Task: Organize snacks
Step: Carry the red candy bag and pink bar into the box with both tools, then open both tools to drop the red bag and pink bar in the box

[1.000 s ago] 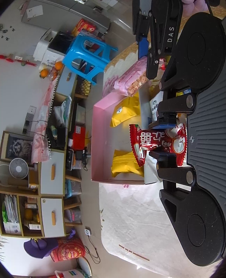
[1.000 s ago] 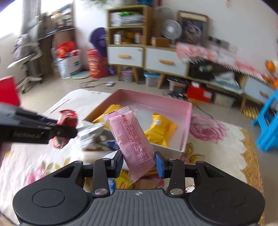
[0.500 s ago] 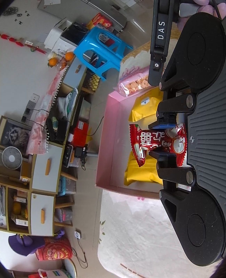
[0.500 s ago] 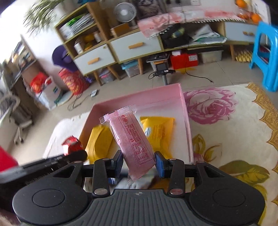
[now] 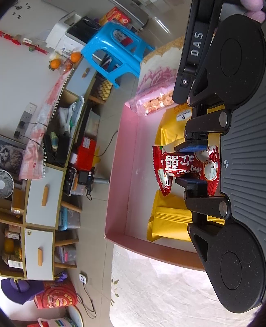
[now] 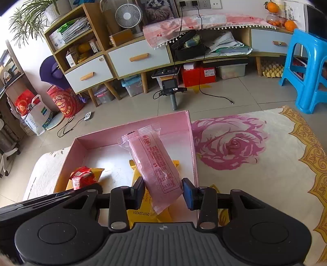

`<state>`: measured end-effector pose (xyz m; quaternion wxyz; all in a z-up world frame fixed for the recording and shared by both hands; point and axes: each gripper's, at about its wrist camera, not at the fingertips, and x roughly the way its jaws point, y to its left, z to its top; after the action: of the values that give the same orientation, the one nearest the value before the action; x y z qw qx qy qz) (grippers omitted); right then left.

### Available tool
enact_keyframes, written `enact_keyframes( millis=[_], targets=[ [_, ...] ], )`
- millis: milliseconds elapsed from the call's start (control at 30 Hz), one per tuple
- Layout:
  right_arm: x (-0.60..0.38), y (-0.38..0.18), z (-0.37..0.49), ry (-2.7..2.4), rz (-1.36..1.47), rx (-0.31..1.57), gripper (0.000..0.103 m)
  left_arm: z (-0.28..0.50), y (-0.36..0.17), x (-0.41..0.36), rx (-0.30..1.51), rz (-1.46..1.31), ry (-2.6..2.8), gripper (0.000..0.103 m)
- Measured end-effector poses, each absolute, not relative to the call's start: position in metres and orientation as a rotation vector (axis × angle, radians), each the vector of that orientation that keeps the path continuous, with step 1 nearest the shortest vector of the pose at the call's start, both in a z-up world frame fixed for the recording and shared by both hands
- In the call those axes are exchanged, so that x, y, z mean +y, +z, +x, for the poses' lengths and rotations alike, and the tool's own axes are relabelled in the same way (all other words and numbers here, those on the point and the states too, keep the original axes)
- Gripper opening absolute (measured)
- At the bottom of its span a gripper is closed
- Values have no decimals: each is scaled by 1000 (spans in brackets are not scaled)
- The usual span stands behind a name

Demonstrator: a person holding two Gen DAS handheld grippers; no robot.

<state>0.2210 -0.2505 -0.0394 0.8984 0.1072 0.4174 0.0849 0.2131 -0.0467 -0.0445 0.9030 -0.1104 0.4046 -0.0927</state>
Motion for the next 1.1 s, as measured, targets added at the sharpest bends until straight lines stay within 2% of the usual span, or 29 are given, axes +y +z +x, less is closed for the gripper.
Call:
enact_keyframes(
  millis=[100,200,267,333,400,467,533,733,1100],
  targets=[
    [-249,-39,223,183,213,856,31,213,-47,-47,826,-221,-182,22],
    [-250,-39,223,195,217,845,36,212,-46,-46,813,-206,-182,31],
    [-250,-36,221,196,213,830,41,211,-44,-44,809,-195,-183,46],
    [-250,-32,219,197,208,814,52,207,-41,-43,797,-182,-181,55],
    [-248,-27,217,197,203,800,57,204,-38,-41,792,-175,-186,58],
    [-247,-23,214,201,198,790,60,200,-33,-40,785,-170,-190,65],
    [-246,-18,210,207,197,779,67,196,-29,-38,780,-167,-191,67],
    [-248,-3,193,218,225,754,79,181,-15,-32,774,-149,-195,74],
    [-239,21,157,219,189,713,90,138,4,-21,758,-96,-202,90]
  ],
)
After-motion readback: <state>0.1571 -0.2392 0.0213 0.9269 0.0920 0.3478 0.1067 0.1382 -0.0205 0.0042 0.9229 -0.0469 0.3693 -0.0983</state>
